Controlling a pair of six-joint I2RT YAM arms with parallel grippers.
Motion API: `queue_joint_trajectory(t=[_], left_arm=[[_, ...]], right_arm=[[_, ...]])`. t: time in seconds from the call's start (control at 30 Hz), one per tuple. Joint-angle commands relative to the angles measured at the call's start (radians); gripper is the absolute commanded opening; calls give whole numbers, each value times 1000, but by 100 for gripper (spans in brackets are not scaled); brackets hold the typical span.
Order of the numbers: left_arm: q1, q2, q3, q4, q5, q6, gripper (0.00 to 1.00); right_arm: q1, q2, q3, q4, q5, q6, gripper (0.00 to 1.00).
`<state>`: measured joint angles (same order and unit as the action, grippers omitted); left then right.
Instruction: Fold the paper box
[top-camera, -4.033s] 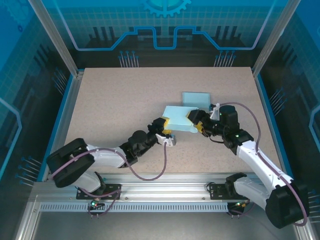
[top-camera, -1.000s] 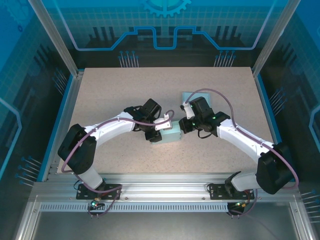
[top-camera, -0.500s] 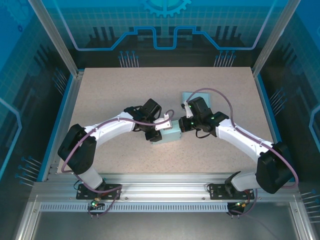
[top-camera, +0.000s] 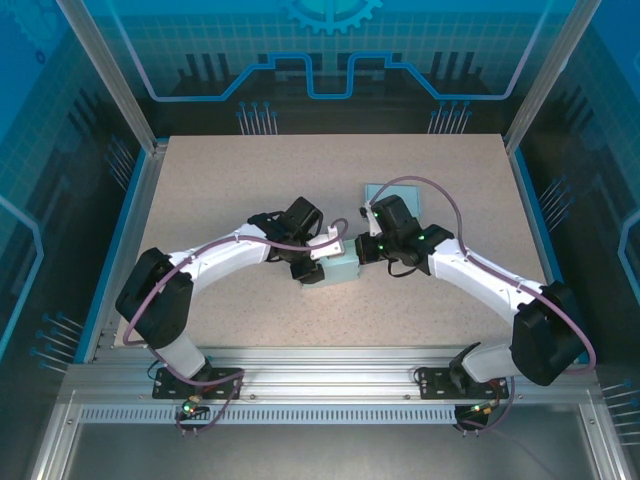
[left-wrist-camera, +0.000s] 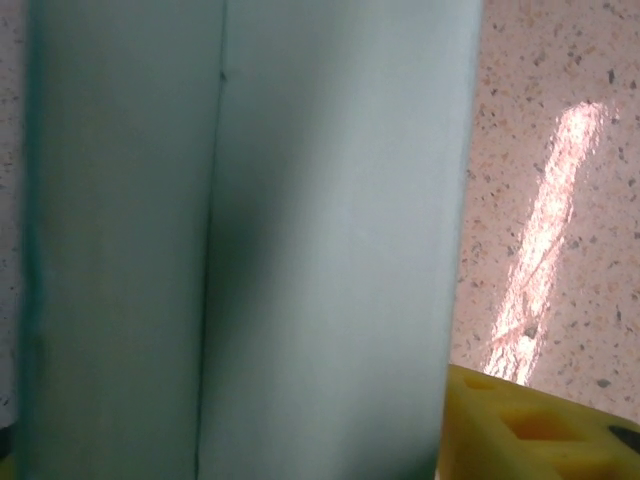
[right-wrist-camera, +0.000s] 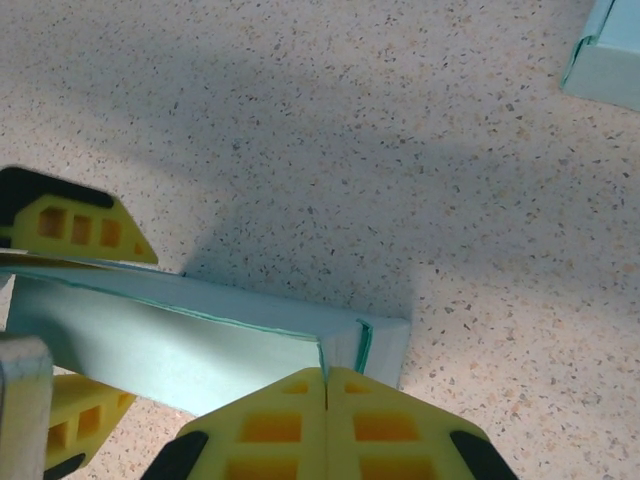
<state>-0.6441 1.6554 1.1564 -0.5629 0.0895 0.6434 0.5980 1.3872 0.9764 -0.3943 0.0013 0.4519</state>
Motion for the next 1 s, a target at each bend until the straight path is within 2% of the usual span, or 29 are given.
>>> queue_joint_trajectory(t=[0.0,0.17,0.33,0.57,0.7,0.87,0.97], left_arm=[[-2,-69,-40,69,-9,-24,66],[-1,-180,-113,167,-16,-46,71],[-1,-298,-171,227,-71,-113,71],[-2,-402,-137,41,-313,-409,66],[-2,-431,-135,-91,-320,-535,65],[-2,-458,-158,-110,-287,-597,46],[-1,-452,-171,-75,-294,-594,41]], right_arm=[[24,11,-14,-16,-1,-7,1],[25,-4,-14,-15,4,-16,1],[29,-3,-16,-9,10,-22,1],[44,0,-13,-13,28,-20,1],[49,4,-4,-16,31,-23,1],[54,9,3,-23,38,-27,1],[56,12,7,-23,35,-28,1]])
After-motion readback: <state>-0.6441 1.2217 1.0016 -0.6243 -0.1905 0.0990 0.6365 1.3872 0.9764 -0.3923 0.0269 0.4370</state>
